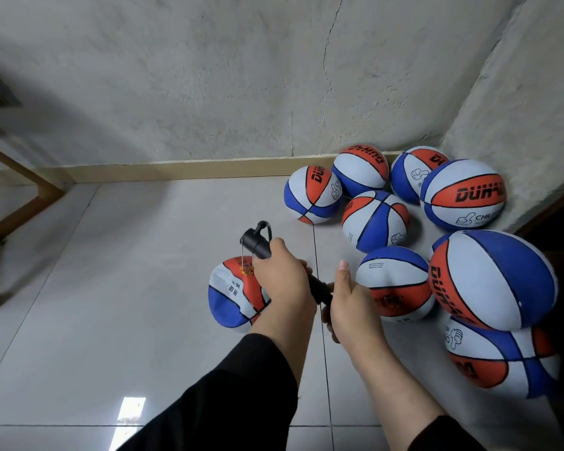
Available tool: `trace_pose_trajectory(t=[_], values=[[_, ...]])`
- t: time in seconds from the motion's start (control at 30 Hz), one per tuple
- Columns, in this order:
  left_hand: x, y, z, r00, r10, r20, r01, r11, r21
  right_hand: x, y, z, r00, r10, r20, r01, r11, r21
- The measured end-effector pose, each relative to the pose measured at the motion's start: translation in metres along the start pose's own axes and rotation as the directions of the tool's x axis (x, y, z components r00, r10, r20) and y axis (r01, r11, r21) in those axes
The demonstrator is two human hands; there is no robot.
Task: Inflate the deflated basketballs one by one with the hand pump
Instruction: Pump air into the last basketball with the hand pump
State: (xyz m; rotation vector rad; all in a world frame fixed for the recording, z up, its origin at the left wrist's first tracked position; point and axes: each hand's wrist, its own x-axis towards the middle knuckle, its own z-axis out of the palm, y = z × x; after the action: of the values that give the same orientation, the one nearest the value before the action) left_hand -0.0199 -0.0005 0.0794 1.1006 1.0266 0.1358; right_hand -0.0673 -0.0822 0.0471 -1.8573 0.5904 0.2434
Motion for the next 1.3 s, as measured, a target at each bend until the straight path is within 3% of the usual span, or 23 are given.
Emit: trace_pose_trajectory(t=[0.1,0.37,0.7,0.93,1.13,1.3], values=[[0.015,0.013,-0.003,1.0,-0.008,-0.01,0.008,0.999,-0.036,0.0,0.003,-0.009,0.998,0.066,0.007,-0.067,0.993,0.099],[0.014,0.007,-0.011,0.998,0.025,-0.059,-0.025,1.0,-0.008,-0.003,0.018,-0.016,0.977,0.211,0.033,-0.213,0.97,0.115],[-0.01,-0.002,0.006,0.999,0.026,0.02,-0.026,1.0,0.004,-0.002,-0.004,-0.006,0.994,0.096,0.054,-0.099,0.994,0.043],[0.03,0.02,-0.01,0.999,0.023,-0.049,-0.025,0.999,-0.03,-0.007,0.013,-0.025,0.968,0.249,0.026,-0.249,0.951,0.181],[0.0,0.004,-0.002,0.999,0.034,-0.02,-0.034,0.999,-0.017,-0.005,0.007,-0.016,0.967,0.252,0.044,-0.256,0.952,0.168],[-0.013,-0.007,0.003,0.999,0.032,0.016,-0.032,0.999,-0.02,-0.002,-0.004,-0.007,0.984,0.172,0.054,-0.176,0.982,0.073]])
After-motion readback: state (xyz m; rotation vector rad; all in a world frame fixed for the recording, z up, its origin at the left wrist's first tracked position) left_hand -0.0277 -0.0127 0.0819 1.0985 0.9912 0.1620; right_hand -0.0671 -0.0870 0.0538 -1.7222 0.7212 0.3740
